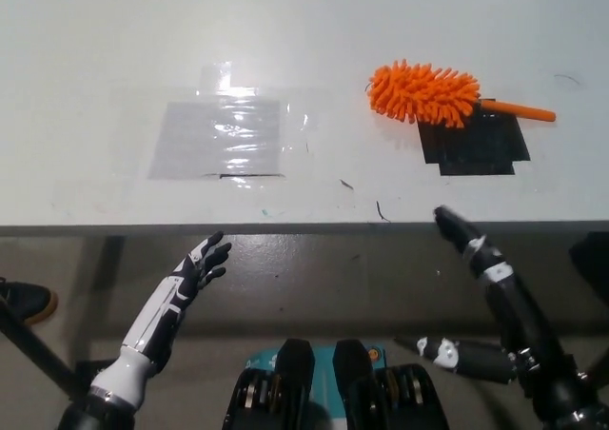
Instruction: The robot uses it right hand to pick up an extended orange duster kept in the middle of the desk and presses its handle against the desk to collapse it
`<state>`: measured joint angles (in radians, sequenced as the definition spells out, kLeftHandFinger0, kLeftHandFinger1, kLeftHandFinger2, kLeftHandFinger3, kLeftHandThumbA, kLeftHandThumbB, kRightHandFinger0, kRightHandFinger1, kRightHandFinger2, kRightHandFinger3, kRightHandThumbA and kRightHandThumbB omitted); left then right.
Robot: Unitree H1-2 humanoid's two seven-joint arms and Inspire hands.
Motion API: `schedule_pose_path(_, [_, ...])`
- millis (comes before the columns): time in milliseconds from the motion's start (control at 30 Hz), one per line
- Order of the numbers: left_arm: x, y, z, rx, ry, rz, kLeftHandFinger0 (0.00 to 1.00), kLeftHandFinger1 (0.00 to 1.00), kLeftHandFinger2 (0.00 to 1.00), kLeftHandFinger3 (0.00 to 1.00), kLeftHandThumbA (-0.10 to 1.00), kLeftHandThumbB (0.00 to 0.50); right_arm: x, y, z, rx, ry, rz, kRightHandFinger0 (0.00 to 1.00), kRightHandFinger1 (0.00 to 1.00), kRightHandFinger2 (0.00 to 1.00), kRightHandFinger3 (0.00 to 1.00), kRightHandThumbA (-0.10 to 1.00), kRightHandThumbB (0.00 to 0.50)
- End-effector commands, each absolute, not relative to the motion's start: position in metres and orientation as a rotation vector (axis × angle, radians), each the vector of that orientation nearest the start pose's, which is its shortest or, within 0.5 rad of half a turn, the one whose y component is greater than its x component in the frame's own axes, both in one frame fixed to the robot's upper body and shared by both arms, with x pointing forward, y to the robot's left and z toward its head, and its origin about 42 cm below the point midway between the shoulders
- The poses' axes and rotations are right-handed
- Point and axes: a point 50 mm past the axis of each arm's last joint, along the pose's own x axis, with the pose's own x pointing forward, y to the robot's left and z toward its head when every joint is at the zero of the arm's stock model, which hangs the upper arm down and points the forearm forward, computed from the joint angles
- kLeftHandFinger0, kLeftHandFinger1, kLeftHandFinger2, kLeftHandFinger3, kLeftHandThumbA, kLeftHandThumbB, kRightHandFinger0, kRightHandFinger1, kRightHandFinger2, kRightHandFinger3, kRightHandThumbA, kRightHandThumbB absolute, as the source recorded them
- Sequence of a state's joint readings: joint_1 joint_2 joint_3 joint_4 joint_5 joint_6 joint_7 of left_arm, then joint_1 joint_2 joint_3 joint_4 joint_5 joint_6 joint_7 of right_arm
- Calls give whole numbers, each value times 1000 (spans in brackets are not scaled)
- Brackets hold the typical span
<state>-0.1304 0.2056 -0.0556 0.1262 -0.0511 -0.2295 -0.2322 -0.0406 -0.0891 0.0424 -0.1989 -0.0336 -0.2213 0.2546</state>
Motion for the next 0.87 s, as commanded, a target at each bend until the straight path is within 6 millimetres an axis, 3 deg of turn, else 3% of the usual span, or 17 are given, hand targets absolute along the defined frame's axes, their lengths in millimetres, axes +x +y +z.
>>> schedule_pose_path(0, [328, 242, 139, 181, -309, -351, 1000, 1000, 1000, 1000, 1000, 174, 301, -222, 165, -7, -419, 238, 1000, 1000, 1000, 1000, 1000, 205])
schedule_pose_path(33, [328, 242, 139, 181, -309, -351, 1000, 1000, 1000, 1000, 1000, 174, 301, -222, 165, -6, -419, 238, 1000, 1000, 1000, 1000, 1000, 204])
schedule_pose_path(100, [330, 243, 141, 186, -313, -349, 1000, 1000, 1000, 1000, 1000, 177, 320, -225, 150, 37, -301, 282, 1000, 1000, 1000, 1000, 1000, 135])
schedule_pose_path(167, [330, 243, 142, 187, -311, -351, 1000, 1000, 1000, 1000, 1000, 178, 322, -227, 149, 30, -290, 281, 1000, 1000, 1000, 1000, 1000, 129])
schedule_pose_path(300, [330, 244, 141, 201, -312, -356, 1000, 1000, 1000, 1000, 1000, 162, 330, -229, 145, 38, -250, 300, 1000, 1000, 1000, 1000, 1000, 147])
schedule_pose_path(567, [331, 245, 142, 210, -301, -353, 1000, 1000, 1000, 1000, 1000, 192, 330, -223, 143, 38, -218, 324, 1000, 1000, 1000, 1000, 1000, 204])
schedule_pose_path(833, [332, 245, 141, 208, -309, -352, 1000, 1000, 1000, 1000, 1000, 185, 333, -222, 143, 14, -207, 348, 1000, 1000, 1000, 1000, 1000, 174])
